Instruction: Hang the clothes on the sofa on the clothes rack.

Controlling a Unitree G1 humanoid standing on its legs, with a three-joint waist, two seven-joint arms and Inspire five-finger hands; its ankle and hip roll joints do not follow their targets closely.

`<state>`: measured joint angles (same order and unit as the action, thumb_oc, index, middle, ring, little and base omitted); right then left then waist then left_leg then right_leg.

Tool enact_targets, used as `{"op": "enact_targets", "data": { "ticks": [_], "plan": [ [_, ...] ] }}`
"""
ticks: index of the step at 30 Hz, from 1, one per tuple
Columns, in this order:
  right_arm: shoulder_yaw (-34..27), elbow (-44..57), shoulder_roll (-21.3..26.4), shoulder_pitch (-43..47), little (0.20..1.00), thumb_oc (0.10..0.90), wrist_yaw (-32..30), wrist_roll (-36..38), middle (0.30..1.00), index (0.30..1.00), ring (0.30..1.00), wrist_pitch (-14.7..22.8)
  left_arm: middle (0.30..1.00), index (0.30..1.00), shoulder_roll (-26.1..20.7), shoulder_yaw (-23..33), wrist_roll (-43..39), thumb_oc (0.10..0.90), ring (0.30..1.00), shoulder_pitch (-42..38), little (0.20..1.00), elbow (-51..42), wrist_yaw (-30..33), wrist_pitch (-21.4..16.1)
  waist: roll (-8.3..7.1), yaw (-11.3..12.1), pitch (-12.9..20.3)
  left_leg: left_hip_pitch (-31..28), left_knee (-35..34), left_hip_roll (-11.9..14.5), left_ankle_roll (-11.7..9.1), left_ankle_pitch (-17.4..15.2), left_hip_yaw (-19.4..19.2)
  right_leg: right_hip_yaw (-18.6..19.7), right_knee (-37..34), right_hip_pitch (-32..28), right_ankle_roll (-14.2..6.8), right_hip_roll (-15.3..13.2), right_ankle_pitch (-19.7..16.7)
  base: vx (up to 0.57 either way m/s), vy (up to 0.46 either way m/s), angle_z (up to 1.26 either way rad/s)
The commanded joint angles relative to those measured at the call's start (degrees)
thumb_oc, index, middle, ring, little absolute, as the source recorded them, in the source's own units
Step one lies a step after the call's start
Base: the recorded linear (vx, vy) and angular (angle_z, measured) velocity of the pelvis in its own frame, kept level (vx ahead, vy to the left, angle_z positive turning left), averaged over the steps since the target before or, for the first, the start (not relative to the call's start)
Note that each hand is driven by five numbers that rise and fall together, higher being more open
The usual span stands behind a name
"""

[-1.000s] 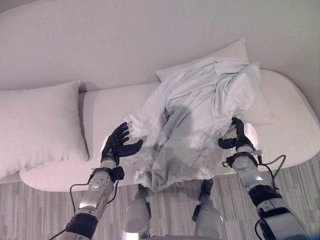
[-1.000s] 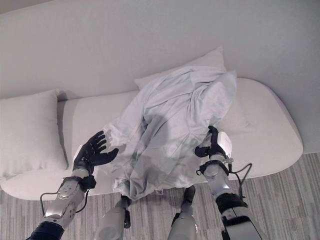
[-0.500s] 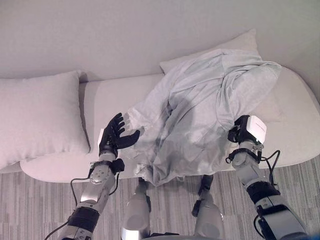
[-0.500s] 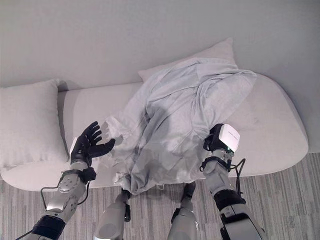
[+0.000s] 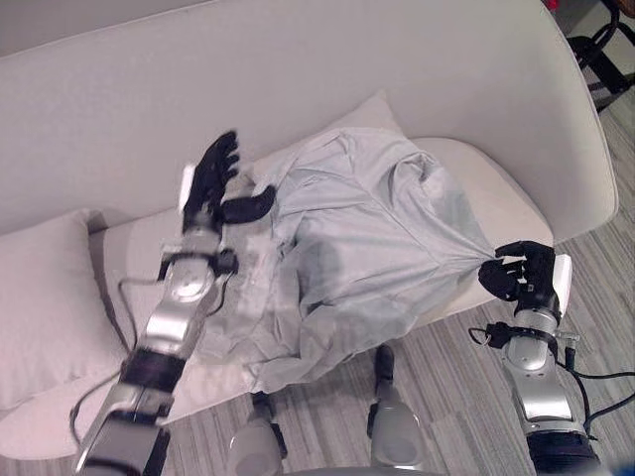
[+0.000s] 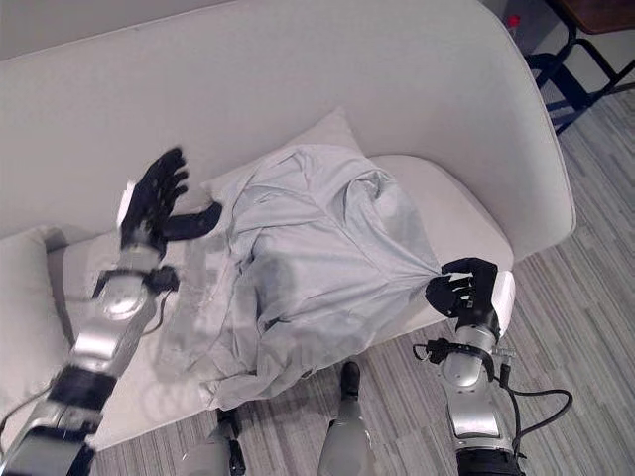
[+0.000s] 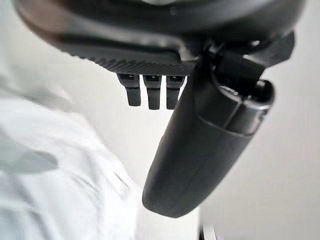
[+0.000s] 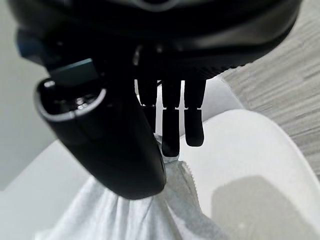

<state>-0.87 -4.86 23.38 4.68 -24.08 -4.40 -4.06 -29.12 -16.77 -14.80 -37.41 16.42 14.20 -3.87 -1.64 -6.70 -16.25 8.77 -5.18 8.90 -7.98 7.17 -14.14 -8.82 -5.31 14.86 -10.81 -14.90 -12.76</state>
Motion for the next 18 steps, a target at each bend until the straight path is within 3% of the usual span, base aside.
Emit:
{"op": "enact_targets", "data": {
  "ticks": [1, 3, 4, 7, 13, 18],
  "plan": [
    [-0.3, 2.3, 4.4, 5.4, 0.300, 0.400, 1.2, 3.0, 0.300, 0.300, 0.300, 8.2, 0.900, 0.900, -5.8, -1.4, 7.0, 0.800, 0.900, -9.1, 0.900, 2.5, 1.0, -3.9, -1.12, -0.3, 0.6, -1.2, 0.2, -1.9, 1.6, -7.1, 0.4, -2.0, 0.3, -1.5, -1.5, 0.3, 3.6, -0.02, -0.022, -0.45],
    [4.8, 1.3, 3.7, 6.2, 0.300, 0.400, 3.6, 3.9, 0.300, 0.300, 0.300, 9.1, 0.900, 0.900, -9.5, -6.0, 9.4, 0.800, 0.900, -16.9, 0.900, 7.5, 0.8, -3.5, -0.54, -1.2, -0.8, 0.1, 0.2, -1.6, 1.5, -6.4, -0.5, -1.1, 0.3, 0.4, -1.8, 0.5, 3.1, 0.00, -0.032, -0.49],
    [7.5, 1.0, 3.6, 5.7, 0.300, 0.400, 5.3, 3.3, 0.300, 0.300, 0.300, 9.6, 0.900, 0.900, -14.1, -9.3, 10.8, 0.800, 0.900, -22.1, 0.900, 10.9, 0.1, -3.5, 0.43, -2.2, -2.0, 1.7, 0.2, -1.4, 1.3, -5.7, -1.1, -0.3, 0.3, 2.8, -2.3, 0.6, 2.4, 0.02, -0.026, -0.51],
    [6.3, 0.6, 4.3, 3.1, 0.300, 0.400, 5.6, 3.5, 0.300, 0.300, 0.300, 10.6, 0.900, 0.900, -18.6, -11.4, 13.8, 0.800, 0.900, -24.6, 0.900, 14.1, 0.0, -3.4, 1.38, -3.3, -2.6, 3.3, 0.2, -1.2, 0.9, -4.9, -2.0, 0.4, 0.3, 5.1, -2.7, 0.7, 1.8, 0.03, -0.002, -0.24],
    [2.1, 1.1, 5.5, -1.3, 0.300, 0.400, 5.5, 4.0, 0.300, 0.300, 0.300, 12.1, 0.900, 0.900, -23.9, -13.4, 19.4, 0.800, 0.900, -26.7, 0.900, 17.0, 0.2, -3.4, 1.74, -4.7, -2.7, 5.2, 0.2, -0.8, 0.4, -4.7, -2.6, 0.7, 0.3, 7.6, -3.1, 0.7, 1.2, 0.02, -0.007, -0.02],
    [0.9, 1.1, 5.9, -2.6, 0.300, 0.400, 5.5, 4.0, 0.300, 0.300, 0.300, 12.3, 0.900, 0.900, -24.2, -11.5, 18.9, 0.800, 0.900, -24.6, 0.900, 18.4, 0.2, -3.3, 1.32, -4.9, -2.6, 5.8, 0.2, -0.4, 0.1, -4.6, -3.1, 1.3, 0.3, 8.6, -3.0, 1.1, 1.2, 0.03, -0.013, -0.08]
  ]
}}
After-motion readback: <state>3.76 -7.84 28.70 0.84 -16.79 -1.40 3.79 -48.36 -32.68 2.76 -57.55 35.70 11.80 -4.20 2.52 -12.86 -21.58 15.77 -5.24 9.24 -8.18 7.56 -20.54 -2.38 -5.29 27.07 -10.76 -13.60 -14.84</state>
